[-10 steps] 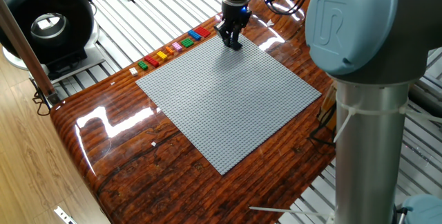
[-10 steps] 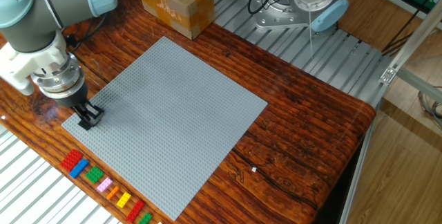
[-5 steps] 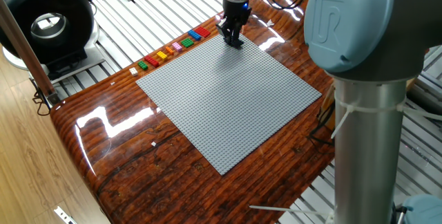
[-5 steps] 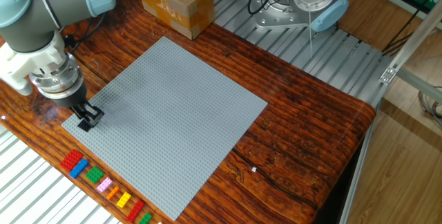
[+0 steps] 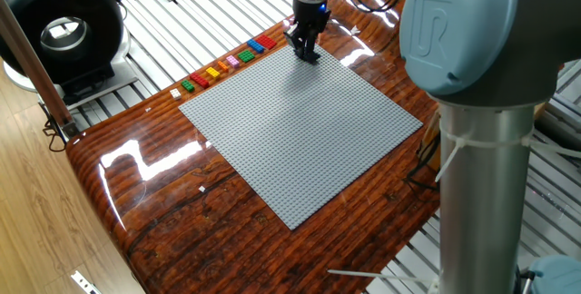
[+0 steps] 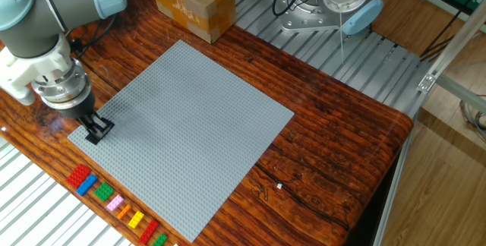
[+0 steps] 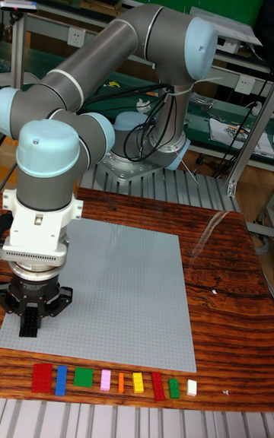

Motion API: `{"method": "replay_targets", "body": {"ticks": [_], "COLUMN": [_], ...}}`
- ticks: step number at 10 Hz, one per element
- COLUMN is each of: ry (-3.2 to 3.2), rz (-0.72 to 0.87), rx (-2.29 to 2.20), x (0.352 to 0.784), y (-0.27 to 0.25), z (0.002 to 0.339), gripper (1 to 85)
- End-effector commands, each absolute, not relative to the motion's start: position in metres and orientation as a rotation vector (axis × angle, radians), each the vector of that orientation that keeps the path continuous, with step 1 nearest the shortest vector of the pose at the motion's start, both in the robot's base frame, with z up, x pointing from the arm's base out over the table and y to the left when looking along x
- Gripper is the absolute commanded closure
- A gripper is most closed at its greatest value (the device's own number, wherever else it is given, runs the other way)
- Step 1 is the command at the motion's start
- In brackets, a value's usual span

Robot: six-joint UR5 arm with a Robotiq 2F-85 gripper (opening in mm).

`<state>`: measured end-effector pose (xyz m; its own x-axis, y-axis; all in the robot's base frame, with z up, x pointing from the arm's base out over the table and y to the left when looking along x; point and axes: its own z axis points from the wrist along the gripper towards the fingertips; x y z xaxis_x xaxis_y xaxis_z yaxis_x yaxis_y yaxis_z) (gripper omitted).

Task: Build with small Lego blocks

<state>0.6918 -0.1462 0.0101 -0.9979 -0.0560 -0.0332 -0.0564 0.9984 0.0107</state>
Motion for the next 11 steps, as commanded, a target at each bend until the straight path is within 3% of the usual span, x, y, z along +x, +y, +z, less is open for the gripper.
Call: {"method": "replay_targets", "body": {"ticks": [1, 5, 6, 7, 11], "ry": [3.109, 3.123, 3.128, 3.136, 3.133], "rz": [0.022, -0.04, -0.054, -0.078, -0.076], "rx": [-0.061, -0.069, -0.067, -0.064, -0.064], "x": [0.691, 0.68, 0.678, 0.675, 0.672], "y": [-0.148, -0.162, -0.165, -0.17, -0.173], "z": [0.012, 0.012, 0.013, 0.013, 0.011], "gripper": [58.0, 65.3, 68.0, 76.0, 84.7]}}
